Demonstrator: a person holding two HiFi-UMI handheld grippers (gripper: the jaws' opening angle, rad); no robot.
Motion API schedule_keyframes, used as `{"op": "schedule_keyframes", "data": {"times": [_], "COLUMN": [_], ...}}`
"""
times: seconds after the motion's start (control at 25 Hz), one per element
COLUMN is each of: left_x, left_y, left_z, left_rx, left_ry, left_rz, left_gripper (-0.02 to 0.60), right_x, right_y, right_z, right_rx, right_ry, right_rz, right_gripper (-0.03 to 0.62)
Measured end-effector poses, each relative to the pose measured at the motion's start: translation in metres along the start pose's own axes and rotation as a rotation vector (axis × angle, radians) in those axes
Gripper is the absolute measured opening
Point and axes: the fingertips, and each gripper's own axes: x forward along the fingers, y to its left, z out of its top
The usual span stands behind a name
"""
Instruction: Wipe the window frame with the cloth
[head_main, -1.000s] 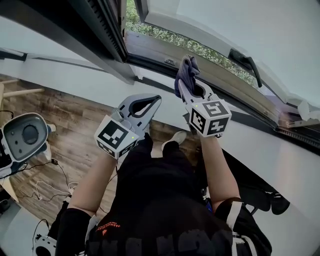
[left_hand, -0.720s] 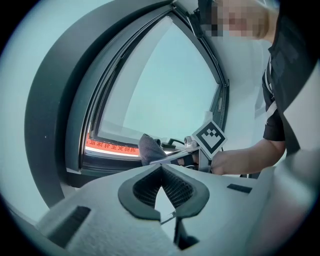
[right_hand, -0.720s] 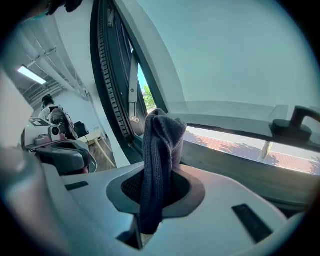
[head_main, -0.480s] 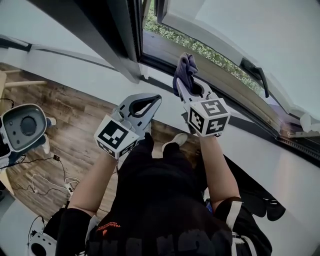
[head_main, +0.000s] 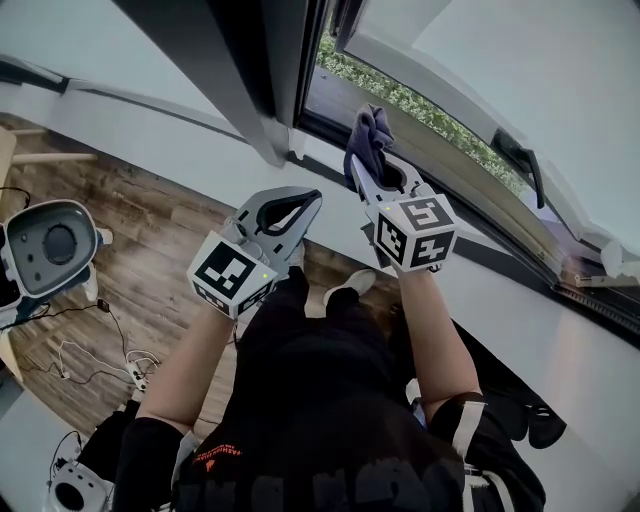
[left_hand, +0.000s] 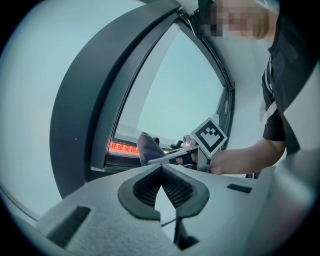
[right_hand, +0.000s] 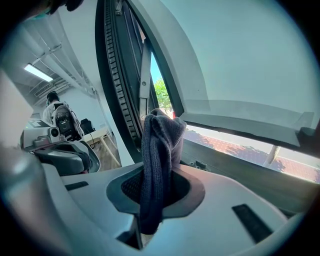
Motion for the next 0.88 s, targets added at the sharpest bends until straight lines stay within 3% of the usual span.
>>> {"op": "schedule_keyframes", "data": {"times": [0.88], "left_x": [-0.018], "left_y": [0.027], "left_z": [-0.004], "left_rx": [-0.012], "left_ry": [-0.008], "left_rz": [0.053], "left_gripper": [0.018], "right_x": [0.042], "right_y": [0.028], "right_z": [0.017], "right_rx": [-0.043], "right_ry": [0.012], "right_rz": [0.07], "right_gripper": [0.049]}}
